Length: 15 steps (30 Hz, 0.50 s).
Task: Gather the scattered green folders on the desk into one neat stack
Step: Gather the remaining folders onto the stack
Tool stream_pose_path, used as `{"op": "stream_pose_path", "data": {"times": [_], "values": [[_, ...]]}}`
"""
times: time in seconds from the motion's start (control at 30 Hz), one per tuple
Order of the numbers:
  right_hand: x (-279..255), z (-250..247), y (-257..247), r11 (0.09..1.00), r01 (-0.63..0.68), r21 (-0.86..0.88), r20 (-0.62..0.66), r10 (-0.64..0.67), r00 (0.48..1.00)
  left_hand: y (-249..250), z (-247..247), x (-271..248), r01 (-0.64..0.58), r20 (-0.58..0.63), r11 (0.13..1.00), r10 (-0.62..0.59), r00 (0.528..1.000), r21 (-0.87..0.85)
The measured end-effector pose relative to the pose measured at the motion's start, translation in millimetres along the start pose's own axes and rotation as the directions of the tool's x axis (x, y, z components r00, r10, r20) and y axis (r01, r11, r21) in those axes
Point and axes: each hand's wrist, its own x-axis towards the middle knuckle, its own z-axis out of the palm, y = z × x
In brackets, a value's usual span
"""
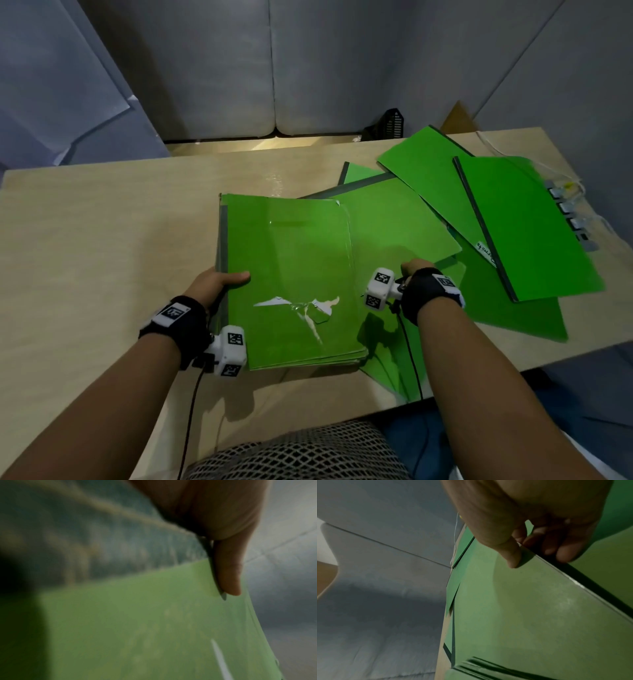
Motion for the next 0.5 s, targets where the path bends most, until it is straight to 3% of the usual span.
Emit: {"op": "stream_pose_path", "data": {"times": [0.03, 0.1, 0.17, 0.27, 0.37, 0.5], "values": [[3, 2, -1, 0.998, -0.049, 0.041, -0.003, 0.049, 0.999, 1, 0, -5, -0.036, 0.011, 0.999, 0.036, 0.999, -0.003], [3, 0, 0, 0.999, 0.048, -0.003, 0.000, -0.048, 0.999, 3, -4, -10, -0.102, 0.024, 0.995, 0.102, 0.995, -0.013], [14, -1, 12, 1.000, -0.001, -0.002, -0.001, 0.001, 1.000, 9, -10, -17, -0.143, 0.027, 0.989, 0.144, 0.989, -0.036], [14, -10, 36, 0.976, -0.130, -0.176, -0.063, 0.120, 0.991, 20, -21, -24, -0.203, 0.026, 0.978, 0.204, 0.979, -0.041], [-14, -19, 50, 0.947, -0.137, -0.292, -0.159, 0.094, 0.983, 30, -27, -27, -0.244, 0.002, 0.968, 0.245, 0.970, -0.052], [-19, -24, 65, 0.974, -0.160, -0.159, -0.149, 0.136, 0.979, 34, -32, -28, -0.236, -0.059, 0.969, 0.232, 0.971, -0.072]]}}
